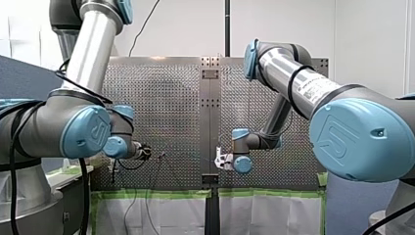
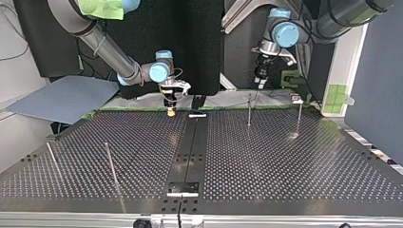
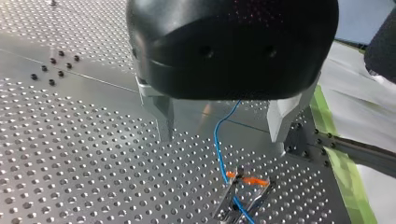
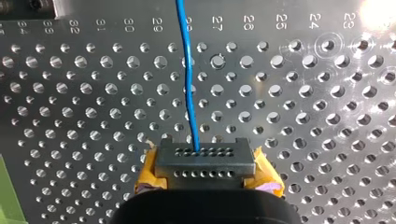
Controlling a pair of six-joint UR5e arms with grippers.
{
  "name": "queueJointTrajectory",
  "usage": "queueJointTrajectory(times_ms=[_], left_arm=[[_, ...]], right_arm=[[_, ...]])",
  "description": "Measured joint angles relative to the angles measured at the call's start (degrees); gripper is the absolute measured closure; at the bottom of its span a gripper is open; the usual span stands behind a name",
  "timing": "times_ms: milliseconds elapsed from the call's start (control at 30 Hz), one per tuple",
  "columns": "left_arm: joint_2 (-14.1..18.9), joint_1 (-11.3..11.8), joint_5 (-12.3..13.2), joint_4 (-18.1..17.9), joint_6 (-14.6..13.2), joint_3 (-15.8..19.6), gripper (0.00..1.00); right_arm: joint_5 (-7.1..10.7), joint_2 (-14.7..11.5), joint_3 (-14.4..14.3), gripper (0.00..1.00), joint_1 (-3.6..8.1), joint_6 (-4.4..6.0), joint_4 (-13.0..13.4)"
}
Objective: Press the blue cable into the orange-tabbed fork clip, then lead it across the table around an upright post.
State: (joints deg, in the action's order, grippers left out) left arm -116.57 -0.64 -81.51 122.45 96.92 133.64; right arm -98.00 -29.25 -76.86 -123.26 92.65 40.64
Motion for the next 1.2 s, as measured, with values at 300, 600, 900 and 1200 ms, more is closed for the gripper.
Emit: queueJointTrajectory(times_ms=[300, 600, 900, 1200], left_arm=[[-5.55, -1.85, -0.52, -1.40, 1.18, -2.39, 0.00], [-6.74, -2.85, -1.32, -1.28, 1.39, -2.59, 0.00], [-6.77, -3.49, -2.19, -1.86, 1.07, -3.69, 0.00], [-6.77, -4.12, -3.01, -1.28, 1.56, -4.42, 0.00]], right_arm=[[0.00, 0.07, 0.02, 1.00, -0.07, 0.00, -0.02], [0.05, 0.10, 0.04, 1.00, -0.09, 0.00, -0.03], [0.10, 0.16, 0.03, 1.00, -0.09, 0.00, 0.01], [0.12, 0.20, 0.04, 1.00, -0.10, 0.00, 0.08]])
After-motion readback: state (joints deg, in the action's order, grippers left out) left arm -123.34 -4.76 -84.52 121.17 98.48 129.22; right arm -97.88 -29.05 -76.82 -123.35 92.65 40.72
